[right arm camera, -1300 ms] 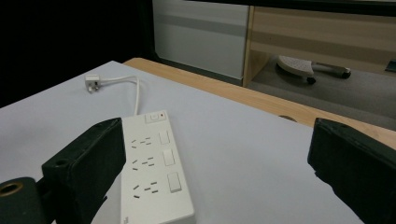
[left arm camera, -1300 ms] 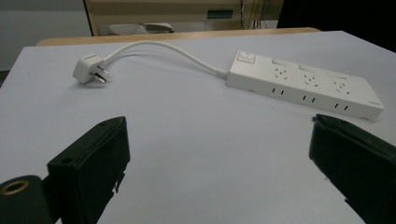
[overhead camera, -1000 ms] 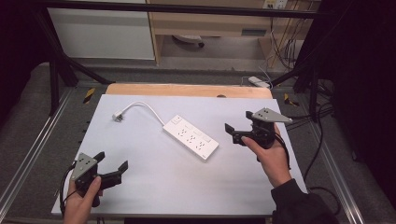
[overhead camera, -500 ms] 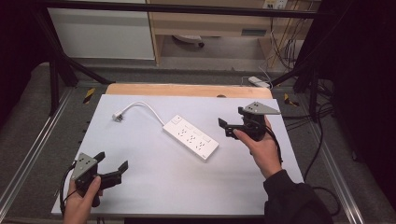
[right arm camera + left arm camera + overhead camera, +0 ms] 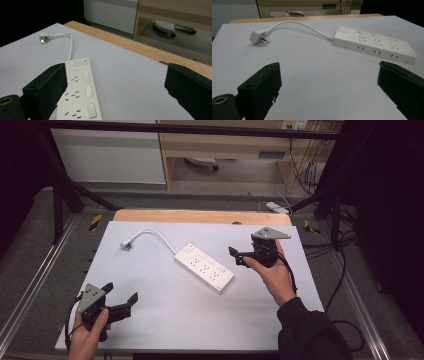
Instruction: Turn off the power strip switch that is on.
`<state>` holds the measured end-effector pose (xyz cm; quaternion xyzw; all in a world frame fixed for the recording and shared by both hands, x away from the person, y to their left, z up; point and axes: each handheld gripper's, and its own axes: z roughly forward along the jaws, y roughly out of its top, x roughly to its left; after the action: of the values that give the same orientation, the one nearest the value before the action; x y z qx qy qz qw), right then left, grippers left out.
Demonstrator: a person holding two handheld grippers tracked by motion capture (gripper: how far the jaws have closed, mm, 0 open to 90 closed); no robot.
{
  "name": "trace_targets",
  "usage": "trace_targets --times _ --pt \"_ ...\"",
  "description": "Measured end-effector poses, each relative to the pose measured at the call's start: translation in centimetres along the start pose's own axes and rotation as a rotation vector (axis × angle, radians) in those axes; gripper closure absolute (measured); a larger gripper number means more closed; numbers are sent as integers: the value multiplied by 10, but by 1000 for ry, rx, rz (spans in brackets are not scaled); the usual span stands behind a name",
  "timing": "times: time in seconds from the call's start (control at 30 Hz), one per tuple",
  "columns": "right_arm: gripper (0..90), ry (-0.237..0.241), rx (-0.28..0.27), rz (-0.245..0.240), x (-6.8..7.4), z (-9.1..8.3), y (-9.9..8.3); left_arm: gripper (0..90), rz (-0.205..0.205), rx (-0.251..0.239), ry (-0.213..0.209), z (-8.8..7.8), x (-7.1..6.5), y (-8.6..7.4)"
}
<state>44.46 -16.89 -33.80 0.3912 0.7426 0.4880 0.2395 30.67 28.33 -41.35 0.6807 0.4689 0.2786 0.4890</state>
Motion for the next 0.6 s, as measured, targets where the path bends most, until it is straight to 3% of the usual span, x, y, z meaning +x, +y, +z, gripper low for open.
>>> trace_targets --times 0.4,0.6 --pt "98 14 28 17 -1 14 -2 52 2 3 -1 0 0 0" --pt "167 24 51 13 1 20 -5 52 7 6 -3 0 0 0"
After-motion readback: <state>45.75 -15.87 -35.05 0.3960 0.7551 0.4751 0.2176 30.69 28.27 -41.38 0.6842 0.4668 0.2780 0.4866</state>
